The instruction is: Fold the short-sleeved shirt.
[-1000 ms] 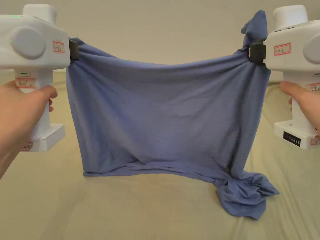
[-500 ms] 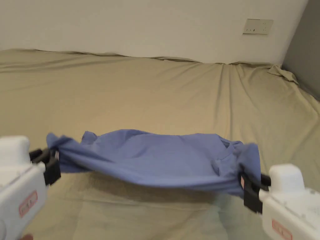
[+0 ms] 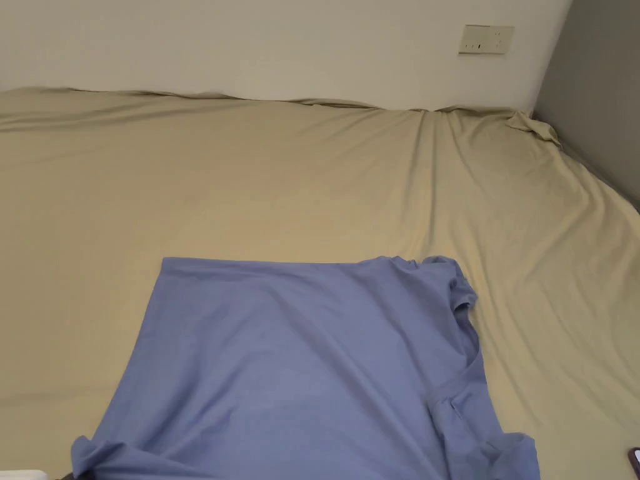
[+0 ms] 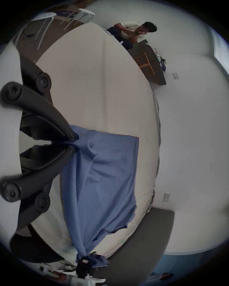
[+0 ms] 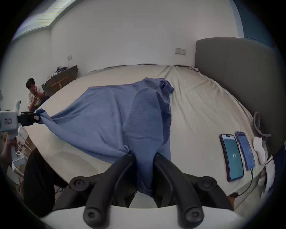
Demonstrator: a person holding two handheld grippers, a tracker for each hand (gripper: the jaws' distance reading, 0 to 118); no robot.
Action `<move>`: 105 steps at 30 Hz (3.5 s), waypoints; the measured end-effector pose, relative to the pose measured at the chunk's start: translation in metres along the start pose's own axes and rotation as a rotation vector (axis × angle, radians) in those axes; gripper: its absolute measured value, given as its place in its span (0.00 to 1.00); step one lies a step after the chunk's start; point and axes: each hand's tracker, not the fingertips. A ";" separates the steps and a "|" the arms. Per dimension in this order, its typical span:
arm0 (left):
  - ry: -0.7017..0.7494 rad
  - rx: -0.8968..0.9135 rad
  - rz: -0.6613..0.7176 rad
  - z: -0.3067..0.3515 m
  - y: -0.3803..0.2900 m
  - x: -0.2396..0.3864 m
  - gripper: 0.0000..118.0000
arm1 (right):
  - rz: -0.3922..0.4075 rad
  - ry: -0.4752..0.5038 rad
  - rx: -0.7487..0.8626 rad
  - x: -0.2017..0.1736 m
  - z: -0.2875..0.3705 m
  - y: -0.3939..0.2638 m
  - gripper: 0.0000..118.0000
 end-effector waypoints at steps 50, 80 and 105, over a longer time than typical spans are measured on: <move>-0.141 -0.316 0.060 -0.056 0.005 -0.020 0.02 | -0.105 -0.017 -0.228 -0.013 0.011 0.037 1.00; -0.103 -0.190 0.079 -0.096 0.131 -0.010 0.02 | -0.216 0.015 -0.101 0.011 -0.088 0.146 0.12; -0.045 -0.206 0.084 -0.212 0.164 -0.018 0.70 | -0.061 -0.021 -0.224 0.012 -0.207 0.188 1.00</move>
